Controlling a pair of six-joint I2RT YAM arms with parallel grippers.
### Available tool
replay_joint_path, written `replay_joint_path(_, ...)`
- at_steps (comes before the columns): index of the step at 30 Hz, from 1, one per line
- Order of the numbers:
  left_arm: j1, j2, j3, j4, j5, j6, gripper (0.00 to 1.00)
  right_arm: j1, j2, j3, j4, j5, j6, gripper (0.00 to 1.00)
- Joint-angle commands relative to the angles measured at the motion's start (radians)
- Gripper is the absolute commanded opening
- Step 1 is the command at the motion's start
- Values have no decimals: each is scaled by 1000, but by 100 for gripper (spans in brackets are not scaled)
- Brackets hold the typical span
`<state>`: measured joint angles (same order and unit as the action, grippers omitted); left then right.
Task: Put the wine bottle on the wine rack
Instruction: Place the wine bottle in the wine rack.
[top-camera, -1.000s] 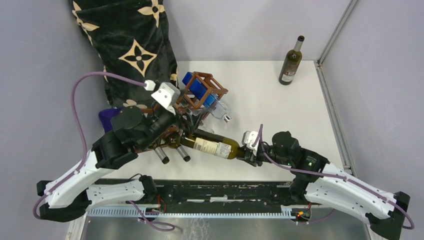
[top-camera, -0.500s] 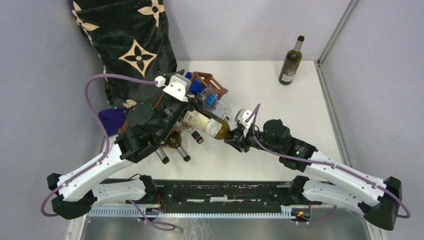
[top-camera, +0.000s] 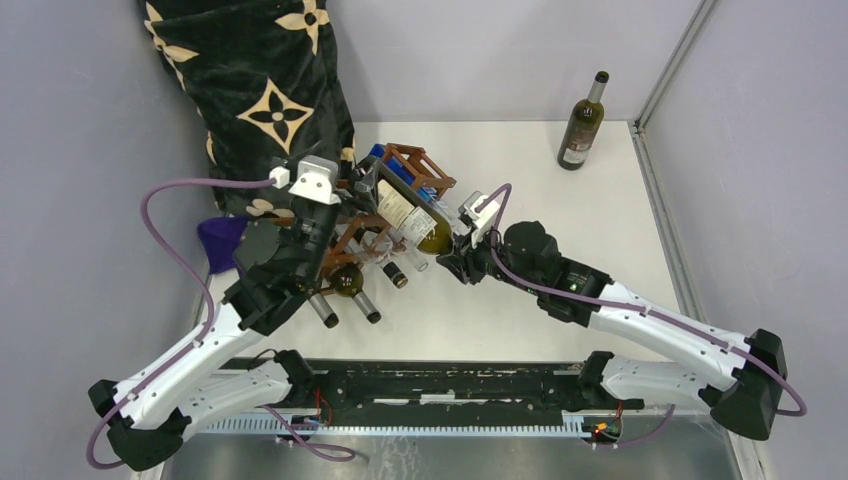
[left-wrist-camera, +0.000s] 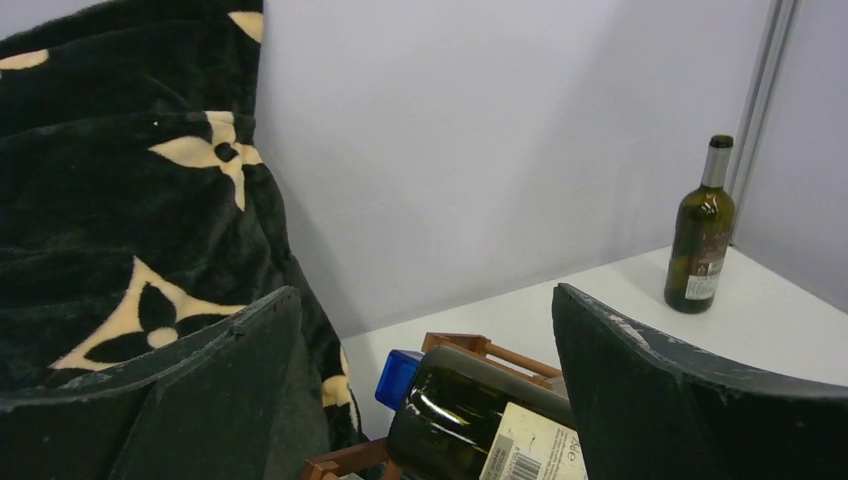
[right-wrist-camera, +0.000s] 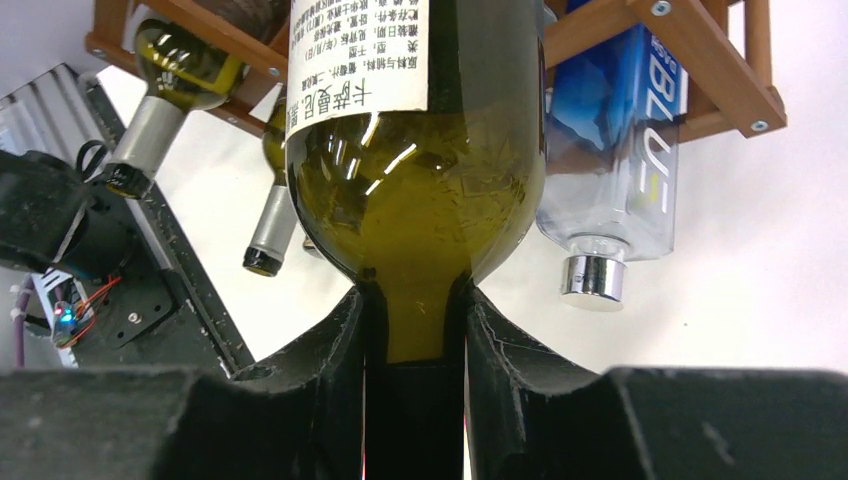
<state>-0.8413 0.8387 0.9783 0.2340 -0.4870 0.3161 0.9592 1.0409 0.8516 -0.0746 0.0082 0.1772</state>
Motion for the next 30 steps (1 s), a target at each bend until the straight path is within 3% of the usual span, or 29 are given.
replay_joint_path(1,12,-21,-22,113,5,21,100,-3,0,128,146,92,52,0)
replay_joint_path(9,22,-21,-46,135,0,44,100,-3,121,254,39,118,92,0)
replay_joint_path(30,36,-47,-98,198,-15,103,100,-52,345,417,34,137,205,1)
